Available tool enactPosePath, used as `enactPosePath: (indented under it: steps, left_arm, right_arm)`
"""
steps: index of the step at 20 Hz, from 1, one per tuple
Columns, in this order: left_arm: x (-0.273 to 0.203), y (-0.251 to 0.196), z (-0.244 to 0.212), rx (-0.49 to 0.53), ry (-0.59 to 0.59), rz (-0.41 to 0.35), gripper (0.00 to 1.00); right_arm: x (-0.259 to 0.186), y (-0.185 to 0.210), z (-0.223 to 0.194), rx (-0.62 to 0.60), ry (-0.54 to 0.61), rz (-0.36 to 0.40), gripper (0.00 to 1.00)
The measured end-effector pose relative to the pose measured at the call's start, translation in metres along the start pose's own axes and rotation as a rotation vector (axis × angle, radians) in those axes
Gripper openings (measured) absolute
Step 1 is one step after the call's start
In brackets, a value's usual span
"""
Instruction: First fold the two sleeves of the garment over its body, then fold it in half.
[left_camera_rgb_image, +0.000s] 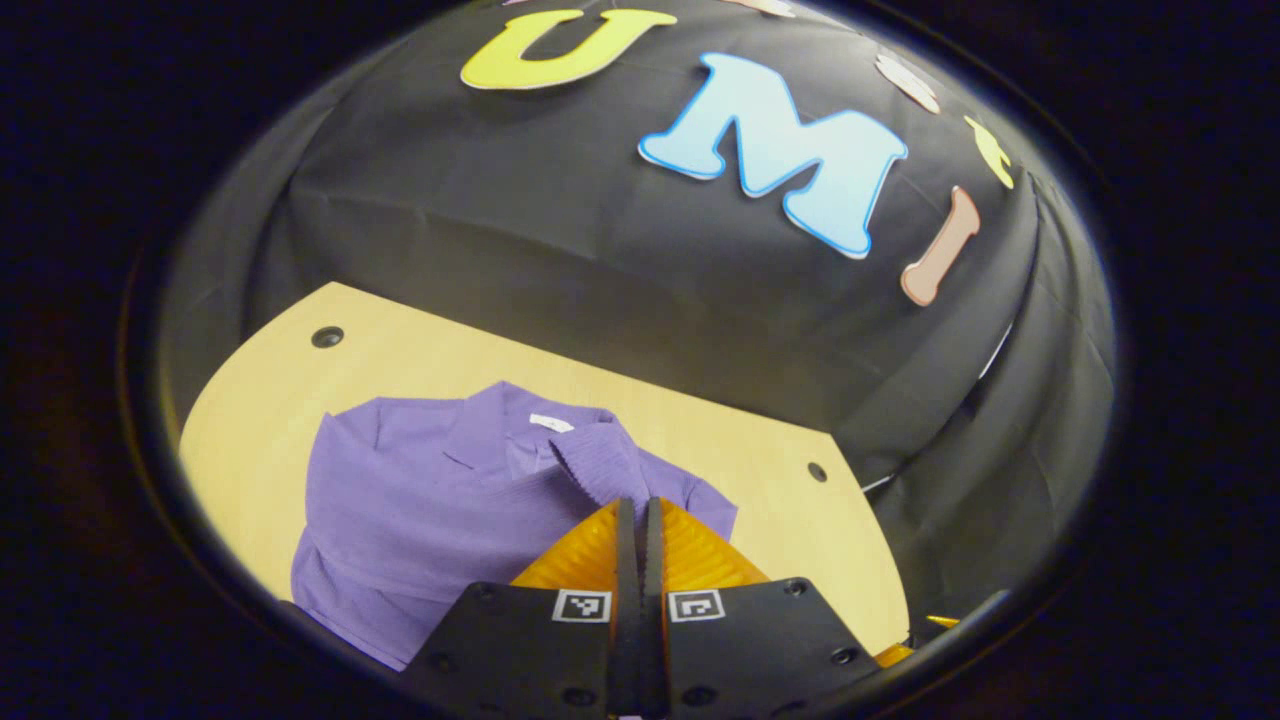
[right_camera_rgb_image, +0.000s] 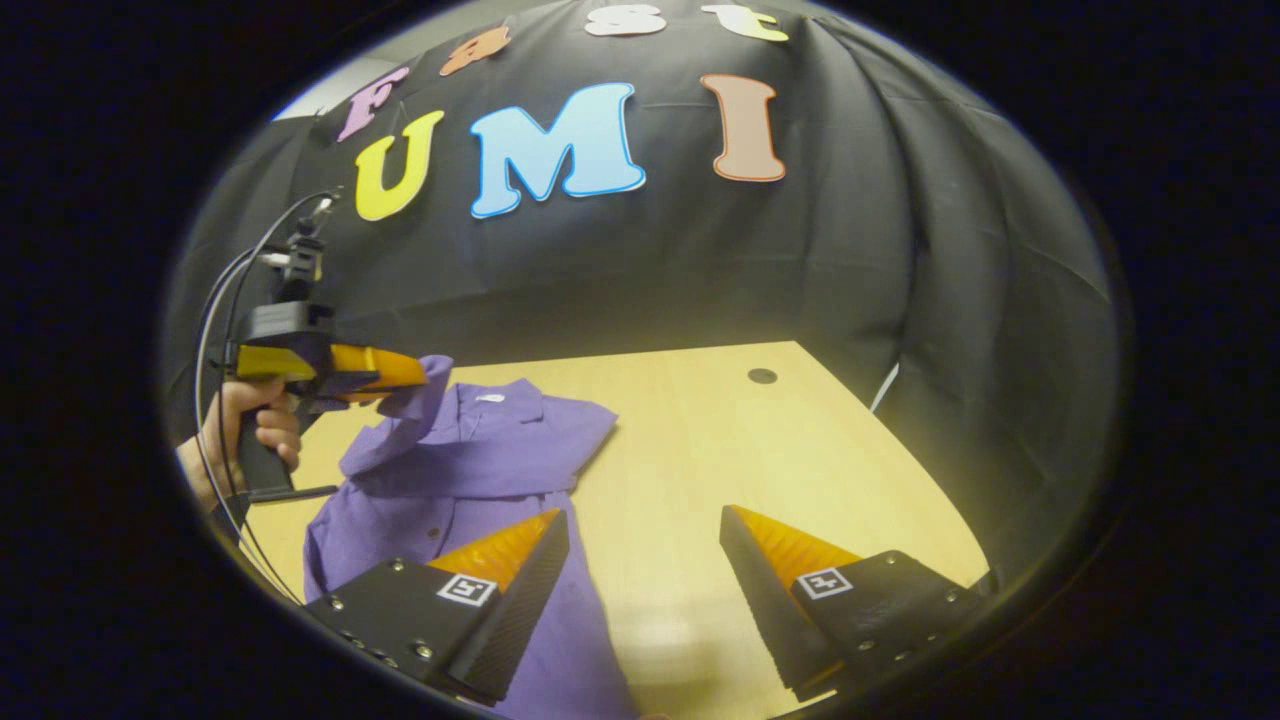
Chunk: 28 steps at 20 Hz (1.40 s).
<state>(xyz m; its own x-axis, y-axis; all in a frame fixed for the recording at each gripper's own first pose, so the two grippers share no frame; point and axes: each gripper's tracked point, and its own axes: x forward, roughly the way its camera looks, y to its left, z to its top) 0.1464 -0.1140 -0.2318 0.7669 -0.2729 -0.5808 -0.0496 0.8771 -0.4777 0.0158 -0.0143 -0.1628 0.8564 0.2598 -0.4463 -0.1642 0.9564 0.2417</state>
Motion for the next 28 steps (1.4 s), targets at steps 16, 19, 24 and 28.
enactPosePath:
  steps: [16,19,24,28]
  left_arm:
    - [0.034,-0.030,-0.097,0.221,0.177,-0.083,0.46]
    - [0.018,-0.024,-0.085,0.232,0.138,-0.085,0.98]
    - [-0.028,0.002,-0.076,0.219,0.107,-0.086,0.96]
    - [-0.085,0.045,-0.084,0.235,0.099,-0.045,0.96]
  right_arm:
    - [-0.026,0.004,-0.031,0.012,0.032,-0.035,0.93]
    - [-0.031,0.009,-0.036,0.004,0.036,-0.052,0.93]
    - [-0.038,0.020,-0.053,-0.003,0.056,-0.069,0.93]
    - [-0.040,0.029,-0.083,0.016,0.107,-0.065,0.93]
